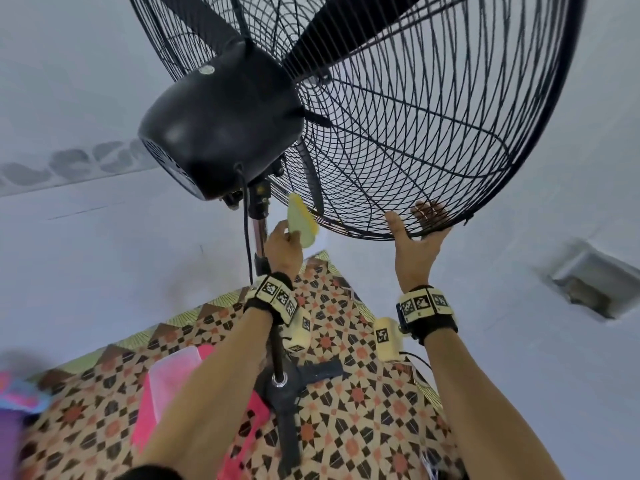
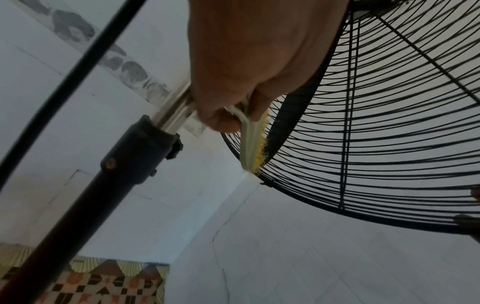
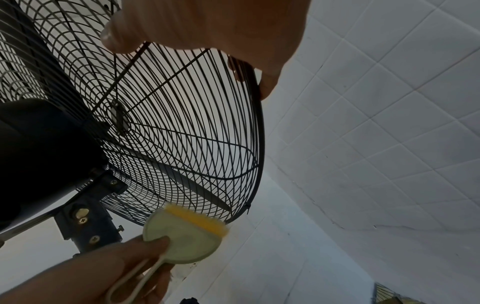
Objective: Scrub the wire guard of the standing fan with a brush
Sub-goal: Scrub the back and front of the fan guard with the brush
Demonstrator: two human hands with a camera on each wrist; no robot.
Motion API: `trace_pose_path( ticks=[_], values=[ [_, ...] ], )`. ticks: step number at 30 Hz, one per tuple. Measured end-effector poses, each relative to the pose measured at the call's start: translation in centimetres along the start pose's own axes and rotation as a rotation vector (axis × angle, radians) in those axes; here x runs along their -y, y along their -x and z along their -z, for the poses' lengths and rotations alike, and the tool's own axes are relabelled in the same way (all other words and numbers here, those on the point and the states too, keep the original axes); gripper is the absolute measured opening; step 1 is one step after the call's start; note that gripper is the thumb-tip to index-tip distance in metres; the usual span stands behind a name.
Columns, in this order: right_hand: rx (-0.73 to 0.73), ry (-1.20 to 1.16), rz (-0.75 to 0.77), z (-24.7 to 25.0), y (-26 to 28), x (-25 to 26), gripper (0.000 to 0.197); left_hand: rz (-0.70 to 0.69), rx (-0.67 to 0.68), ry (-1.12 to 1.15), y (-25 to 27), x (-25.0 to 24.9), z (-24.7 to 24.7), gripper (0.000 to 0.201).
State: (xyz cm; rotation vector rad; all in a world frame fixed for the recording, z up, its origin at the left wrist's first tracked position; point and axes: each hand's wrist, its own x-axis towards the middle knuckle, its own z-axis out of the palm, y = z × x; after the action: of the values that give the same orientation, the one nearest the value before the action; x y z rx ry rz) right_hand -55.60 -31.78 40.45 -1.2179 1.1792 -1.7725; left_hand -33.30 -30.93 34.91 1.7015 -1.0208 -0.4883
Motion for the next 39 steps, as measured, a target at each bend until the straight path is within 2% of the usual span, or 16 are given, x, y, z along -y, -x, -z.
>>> trace_pose_path(
  ticks=[4,6,8,10,15,17,20,22,23,27,28,29,31,34,36,39],
  values=[
    [-0.010,0.022,0.001,-0.1,-0.1,-0.2,0.126,-0.066,0.268,0.162,2.2,1.0,0.8,0.027],
    [0.003,0.022,-0.005,-0.3,-0.2,-0.4,0.126,-0.019,0.206,0.220,1.1,1.2,1.7,0.030],
    [0.005,0.023,0.003,-0.3,-0.2,-0.3,0.128,0.128,0.121,0.362,-0.3,0.3,2.0,0.040],
    [-0.002,0.022,0.003,-0.1,-0.4,-0.2,0.128,0.174,0.123,0.438,-0.7,-0.8,1.4,0.043],
    [-0.013,0.025,-0.005,0.0,-0.8,-0.8,0.124,-0.031,0.378,0.357,1.7,0.0,1.3,0.033],
    [-0.013,0.029,-0.008,-0.2,-0.9,-0.8,0.119,-0.024,0.343,0.387,1.3,0.1,2.0,0.031],
    [0.009,0.052,0.016,-0.3,-1.1,-0.2,0.109,0.107,0.101,0.443,-0.7,0.0,1.9,0.038],
    [0.009,0.049,0.019,-0.3,-1.2,0.1,0.104,0.138,0.023,0.428,-1.1,-0.4,1.1,0.039],
    [0.003,0.038,0.020,-0.3,-1.3,0.0,0.105,0.116,0.044,0.400,-0.8,-0.7,0.6,0.038],
    [-0.009,0.010,0.023,-0.3,-0.9,-0.1,0.114,0.000,0.297,0.384,1.6,-0.3,0.6,0.031],
    [-0.004,0.009,0.019,-0.3,-0.7,-0.1,0.112,-0.005,0.320,0.380,1.7,-0.2,1.1,0.030],
    [0.002,0.010,0.017,-0.3,-0.7,-0.2,0.108,0.002,0.296,0.374,1.3,-0.2,1.7,0.031],
    [0.013,0.029,0.028,-0.4,-0.6,0.1,0.104,0.040,0.140,0.370,0.0,-0.3,2.4,0.033],
    [0.010,0.037,0.017,-0.3,-0.7,0.2,0.116,0.089,-0.044,0.303,-1.9,-1.0,1.9,0.028],
    [0.001,0.033,0.011,-0.1,-0.6,0.2,0.119,0.070,-0.048,0.278,-1.6,-1.8,0.7,0.023],
    [-0.006,0.044,0.011,0.0,-0.5,0.2,0.113,-0.065,0.058,0.184,0.8,-2.1,0.2,0.025]
  ],
)
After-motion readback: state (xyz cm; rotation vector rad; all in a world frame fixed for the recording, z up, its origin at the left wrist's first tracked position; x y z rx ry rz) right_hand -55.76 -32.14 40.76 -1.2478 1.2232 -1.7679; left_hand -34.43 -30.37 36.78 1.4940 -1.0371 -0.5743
